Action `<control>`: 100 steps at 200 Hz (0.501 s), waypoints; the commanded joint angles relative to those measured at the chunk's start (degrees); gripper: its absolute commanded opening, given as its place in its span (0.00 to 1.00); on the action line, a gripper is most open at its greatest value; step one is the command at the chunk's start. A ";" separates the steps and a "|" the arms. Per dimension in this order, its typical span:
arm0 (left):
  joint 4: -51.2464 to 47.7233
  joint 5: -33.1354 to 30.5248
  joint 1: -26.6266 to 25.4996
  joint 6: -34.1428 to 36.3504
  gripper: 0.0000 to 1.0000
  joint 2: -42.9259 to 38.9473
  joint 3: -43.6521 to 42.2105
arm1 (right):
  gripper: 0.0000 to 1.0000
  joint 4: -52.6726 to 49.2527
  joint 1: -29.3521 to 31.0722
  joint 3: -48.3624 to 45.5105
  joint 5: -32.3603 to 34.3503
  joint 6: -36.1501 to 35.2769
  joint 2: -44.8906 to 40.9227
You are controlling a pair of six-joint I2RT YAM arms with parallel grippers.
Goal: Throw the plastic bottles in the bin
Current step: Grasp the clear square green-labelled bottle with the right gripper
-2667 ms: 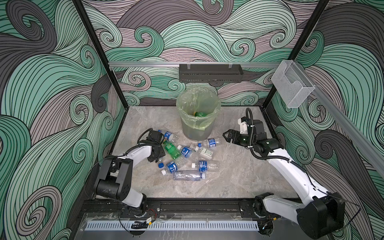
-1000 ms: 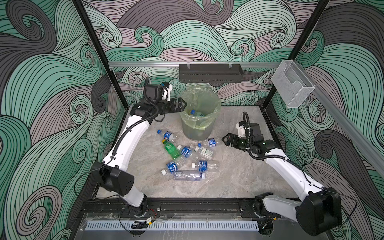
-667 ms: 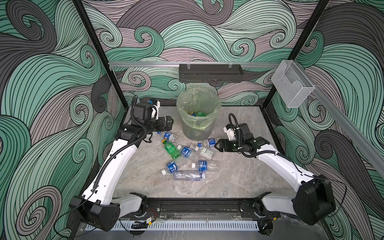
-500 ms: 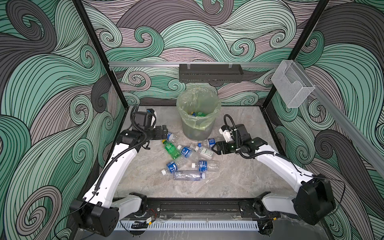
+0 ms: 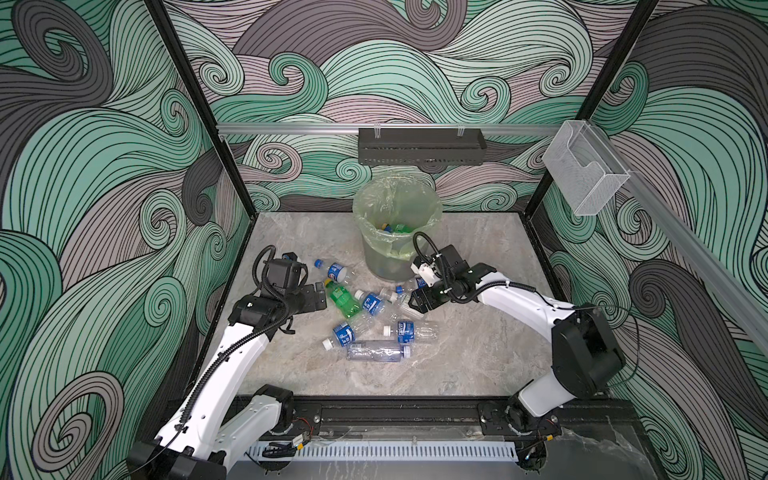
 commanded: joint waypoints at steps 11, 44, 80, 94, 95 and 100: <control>-0.74 -2.72 0.33 -1.52 0.98 -0.68 -0.25 | 0.81 0.62 1.42 1.54 1.80 -2.45 3.11; 1.19 -2.72 0.33 -2.32 0.98 -1.05 -1.95 | 0.76 2.03 2.18 2.13 2.60 -0.61 6.88; 1.66 -3.15 0.34 -2.59 0.98 -0.48 -2.49 | 0.72 2.16 3.14 3.21 4.98 1.18 10.47; 1.83 -3.33 0.42 -2.55 0.98 -0.47 -2.58 | 0.71 2.95 3.46 2.68 6.27 2.03 10.63; 1.83 -3.33 0.38 -2.58 0.98 -0.47 -2.61 | 0.71 3.03 3.45 2.62 6.35 2.10 10.63; 1.92 -3.34 0.41 -2.61 0.98 -0.47 -2.74 | 0.71 3.26 3.50 2.42 6.56 2.40 10.55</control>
